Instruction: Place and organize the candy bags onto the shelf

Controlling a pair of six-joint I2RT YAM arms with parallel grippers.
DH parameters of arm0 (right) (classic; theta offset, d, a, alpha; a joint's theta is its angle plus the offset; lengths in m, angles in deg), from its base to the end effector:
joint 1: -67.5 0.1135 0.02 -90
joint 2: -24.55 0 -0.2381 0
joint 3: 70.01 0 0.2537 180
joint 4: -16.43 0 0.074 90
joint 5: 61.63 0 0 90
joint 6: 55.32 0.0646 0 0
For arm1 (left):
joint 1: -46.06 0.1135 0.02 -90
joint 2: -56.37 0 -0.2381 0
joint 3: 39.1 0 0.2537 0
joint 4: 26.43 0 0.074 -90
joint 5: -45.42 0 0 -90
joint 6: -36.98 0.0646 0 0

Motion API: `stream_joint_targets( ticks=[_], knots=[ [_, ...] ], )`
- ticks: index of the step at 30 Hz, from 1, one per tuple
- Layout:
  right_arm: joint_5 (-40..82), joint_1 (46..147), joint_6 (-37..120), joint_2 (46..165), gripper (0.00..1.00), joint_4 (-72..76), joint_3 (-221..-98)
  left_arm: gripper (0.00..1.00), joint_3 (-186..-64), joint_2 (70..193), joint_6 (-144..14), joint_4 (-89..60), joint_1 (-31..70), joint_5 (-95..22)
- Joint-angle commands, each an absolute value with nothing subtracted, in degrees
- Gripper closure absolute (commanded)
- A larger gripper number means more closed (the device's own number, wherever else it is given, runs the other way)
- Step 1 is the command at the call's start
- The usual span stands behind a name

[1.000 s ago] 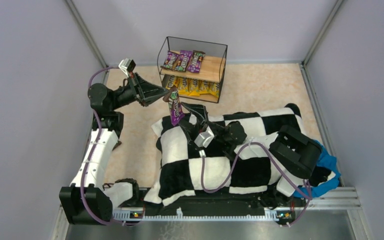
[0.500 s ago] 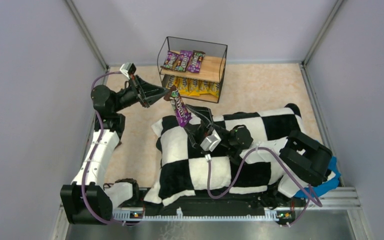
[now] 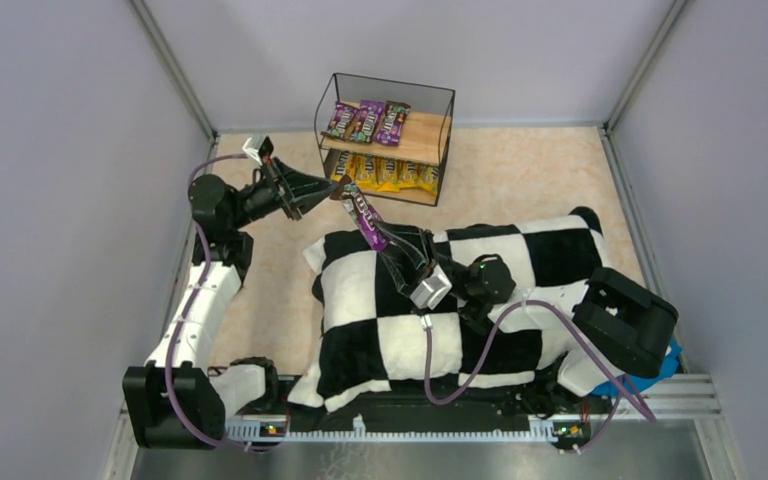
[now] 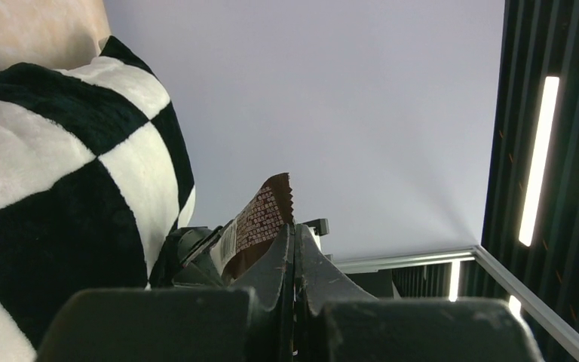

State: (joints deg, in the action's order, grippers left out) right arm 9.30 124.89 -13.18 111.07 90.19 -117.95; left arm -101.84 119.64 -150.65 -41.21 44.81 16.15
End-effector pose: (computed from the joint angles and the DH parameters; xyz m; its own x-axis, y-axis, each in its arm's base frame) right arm 0.1516 0.2761 0.2708 0.9054 0.1147 -0.4088 -0.4005 0.5507 -0.7324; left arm 0.2676 -0.0622 0.3498 -0.8810 -0.4655 -0.0841 0.1303 -0.0678 -0.9892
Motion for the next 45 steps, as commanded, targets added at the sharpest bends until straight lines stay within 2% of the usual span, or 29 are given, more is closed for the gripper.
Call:
stream_joint_targets(
  ticks=[1, 5, 6, 8, 14, 20, 27, 34, 45],
  knots=[
    [9.1, 125.5, -11.7, 108.6, 0.72, 99.4, -117.6, 1.00, -100.6, 119.1, -149.3, -39.3, 44.6, 16.6],
    [9.9, 125.5, -11.1, 108.1, 0.83, 99.0, -117.8, 1.00, -98.5, 118.9, -146.4, -36.0, 44.7, 16.0],
    [10.3, 125.5, -11.0, 108.1, 0.83, 98.7, -117.8, 0.96, -97.7, 118.9, -146.1, -35.9, 44.7, 15.9],
    [10.9, 125.5, -10.9, 108.2, 0.85, 98.0, -118.0, 0.86, -96.3, 119.0, -145.4, -35.8, 44.8, 15.6],
    [18.2, 125.5, -10.7, 108.5, 0.86, 95.7, -118.5, 0.35, -97.0, 120.4, -133.3, -27.4, 47.5, 16.2],
    [25.8, 124.4, -11.5, 107.6, 0.86, 86.7, -120.0, 0.15, -102.7, 121.7, -106.0, 0.7, 57.0, 10.8],
    [24.6, 116.5, -10.8, 106.2, 0.86, 65.5, -128.1, 0.14, -101.5, 122.6, -88.8, 11.2, 58.8, 4.2],
    [25.2, 108.3, -15.2, 112.9, 0.86, 40.6, -145.5, 0.13, -104.0, 119.9, -75.2, 16.8, 58.5, -2.5],
    [22.7, 102.5, -21.6, 128.2, 0.85, 10.9, -173.7, 0.13, -99.1, 118.9, -72.1, 14.6, 55.4, -6.9]
  ],
)
